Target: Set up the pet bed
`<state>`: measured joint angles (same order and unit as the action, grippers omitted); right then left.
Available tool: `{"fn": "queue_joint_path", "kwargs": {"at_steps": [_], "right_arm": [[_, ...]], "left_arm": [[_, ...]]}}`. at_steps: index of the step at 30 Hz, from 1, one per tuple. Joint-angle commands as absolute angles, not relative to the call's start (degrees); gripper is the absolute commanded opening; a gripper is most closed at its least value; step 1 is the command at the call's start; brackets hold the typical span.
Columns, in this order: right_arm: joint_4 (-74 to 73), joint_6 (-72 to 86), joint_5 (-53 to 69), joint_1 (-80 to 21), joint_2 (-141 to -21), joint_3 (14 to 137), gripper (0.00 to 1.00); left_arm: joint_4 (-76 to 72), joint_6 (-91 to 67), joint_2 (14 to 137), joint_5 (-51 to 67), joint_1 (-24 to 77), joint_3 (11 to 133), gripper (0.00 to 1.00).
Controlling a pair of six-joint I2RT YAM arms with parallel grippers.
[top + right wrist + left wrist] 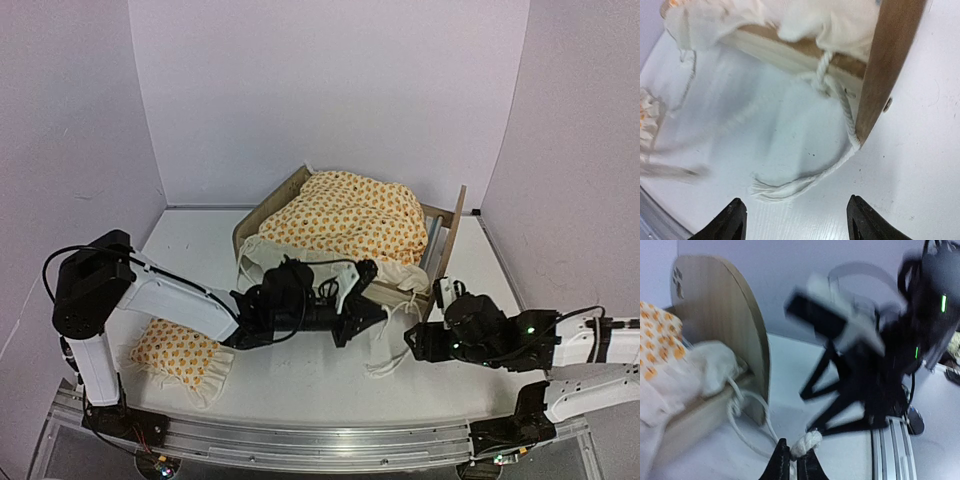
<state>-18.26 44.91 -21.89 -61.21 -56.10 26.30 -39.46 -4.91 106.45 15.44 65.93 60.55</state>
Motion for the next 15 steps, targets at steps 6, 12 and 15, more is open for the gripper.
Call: {"fn": "queue_joint_path", "kwargs": {"at_steps": [6,12,15], "right_arm": [[-33.7,30.2,-36.4,-61.0,-50.0,47.0,0.9],[-36.4,24.0,-30.2,-42.1,-62.5,62.7,0.98],[-41.7,22.7,-29.2,-35.5,-69.8,71.3,0.98]], "left_arm": [[-41.2,-6.2,107.4,14.1,70.7,51.8,0.33],[-36.4,-3.8,93.0,5.5,69.4,42.7,0.91],[-27.6,-7.4,87.8,1.0,66.8,43.0,0.92]]}}
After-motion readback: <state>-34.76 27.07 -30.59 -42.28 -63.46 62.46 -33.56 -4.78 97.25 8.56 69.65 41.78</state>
